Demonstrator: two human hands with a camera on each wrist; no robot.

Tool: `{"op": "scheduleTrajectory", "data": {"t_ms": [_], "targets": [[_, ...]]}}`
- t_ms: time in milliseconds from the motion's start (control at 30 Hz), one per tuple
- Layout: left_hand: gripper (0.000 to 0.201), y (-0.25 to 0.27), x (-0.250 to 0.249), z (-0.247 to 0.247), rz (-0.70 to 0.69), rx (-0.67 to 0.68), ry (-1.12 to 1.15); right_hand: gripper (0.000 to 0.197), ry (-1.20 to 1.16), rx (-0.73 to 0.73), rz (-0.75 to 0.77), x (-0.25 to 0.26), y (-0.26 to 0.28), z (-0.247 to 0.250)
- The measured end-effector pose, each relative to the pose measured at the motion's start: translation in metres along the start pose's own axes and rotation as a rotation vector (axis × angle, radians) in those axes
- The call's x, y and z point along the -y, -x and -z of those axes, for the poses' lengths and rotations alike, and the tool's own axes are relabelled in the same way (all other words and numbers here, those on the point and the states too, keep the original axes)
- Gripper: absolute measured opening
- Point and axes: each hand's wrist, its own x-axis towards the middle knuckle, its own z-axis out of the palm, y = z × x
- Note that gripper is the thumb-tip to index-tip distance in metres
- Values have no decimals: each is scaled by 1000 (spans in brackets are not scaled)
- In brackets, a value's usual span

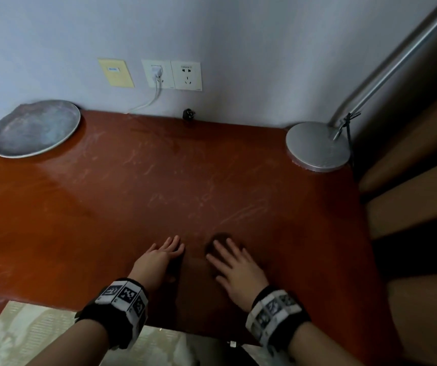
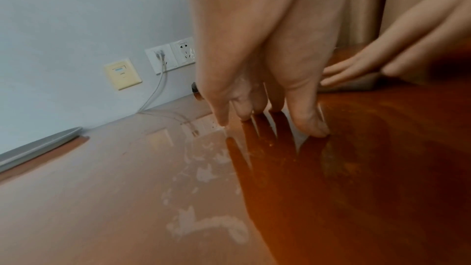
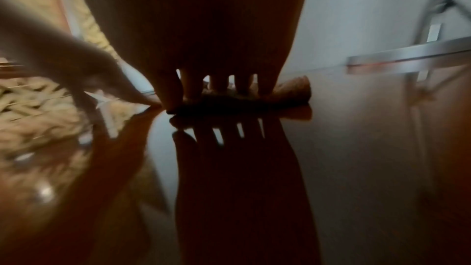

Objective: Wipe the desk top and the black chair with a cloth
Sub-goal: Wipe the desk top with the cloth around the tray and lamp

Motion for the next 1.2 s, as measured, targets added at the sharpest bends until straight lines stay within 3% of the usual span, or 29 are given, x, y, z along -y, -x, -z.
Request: {"op": "scheduleTrajectory", "data": {"t_ms": [167, 367, 433, 533, 600, 633, 700, 733, 767, 833, 900, 967, 1033, 1133, 1200], "targets": [[86, -4, 1, 2, 5, 15, -1, 53, -105, 128, -317, -80, -26, 38], [83, -13, 3, 8, 26, 93, -17, 58, -105, 126, -489, -125, -39, 63], [77, -20, 3, 19, 75, 121, 59, 59, -69, 132, -421, -105, -41, 54], [54, -33, 4, 41, 193, 50, 185, 56, 41, -75, -72, -38, -38, 36], [44, -43, 4, 53, 236, 11, 228, 52, 31, 60, 217, 1, -36, 21], [43, -47, 4, 59, 253, 1, 223, 52, 37, 164, 277, 8, -35, 19], [50, -55, 3, 68, 255, 0, 198, 51, 52, 111, 334, -11, -46, 22], [59, -59, 2, 71, 242, 5, 184, 50, 19, 88, 249, -30, -53, 29], [66, -64, 0, 73, 227, 12, 162, 51, 10, 119, 65, -52, -58, 43], [75, -71, -4, 75, 197, 18, 136, 55, 26, 22, -159, -112, -70, 65], [77, -79, -5, 74, 174, 11, 151, 58, 24, 70, -340, -164, -74, 81], [85, -86, -4, 73, 157, 14, 172, 59, -15, 53, -418, -175, -78, 87], [94, -92, -2, 75, 141, 19, 186, 60, -56, 36, -392, -148, -84, 75], [100, -98, 5, 75, 137, 21, 155, 56, 21, -37, -122, -70, -84, 47], [100, -102, 12, 76, 134, 30, 139, 68, 26, 17, 36, -34, -80, 38]]}}
